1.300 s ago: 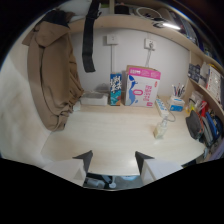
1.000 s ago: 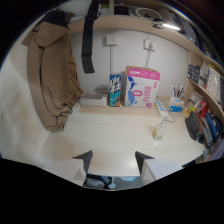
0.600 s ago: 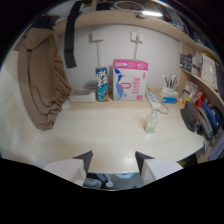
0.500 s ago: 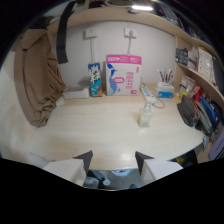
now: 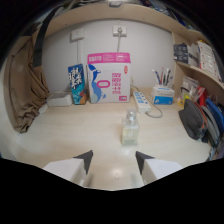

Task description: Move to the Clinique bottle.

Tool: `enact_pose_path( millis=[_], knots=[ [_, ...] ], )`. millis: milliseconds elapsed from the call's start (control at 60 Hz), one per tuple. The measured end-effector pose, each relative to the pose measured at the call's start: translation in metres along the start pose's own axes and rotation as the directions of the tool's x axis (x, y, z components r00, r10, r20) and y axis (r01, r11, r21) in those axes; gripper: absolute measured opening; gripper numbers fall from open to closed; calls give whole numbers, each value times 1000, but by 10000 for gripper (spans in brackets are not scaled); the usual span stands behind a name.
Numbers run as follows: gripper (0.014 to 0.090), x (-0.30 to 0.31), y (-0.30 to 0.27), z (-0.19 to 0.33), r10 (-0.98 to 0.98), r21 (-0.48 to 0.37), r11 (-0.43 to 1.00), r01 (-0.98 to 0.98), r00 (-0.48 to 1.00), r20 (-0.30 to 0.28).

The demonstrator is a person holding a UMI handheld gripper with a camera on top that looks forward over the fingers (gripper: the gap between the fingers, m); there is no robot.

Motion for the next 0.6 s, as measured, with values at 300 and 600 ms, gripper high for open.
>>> enact_pose_path(
  millis=[300, 600],
  knots=[
    [873, 10, -28, 59, -25, 16, 1000, 24, 1000, 19],
    [870, 14, -26, 63, -21, 5, 1000, 21, 1000, 17]
  ],
)
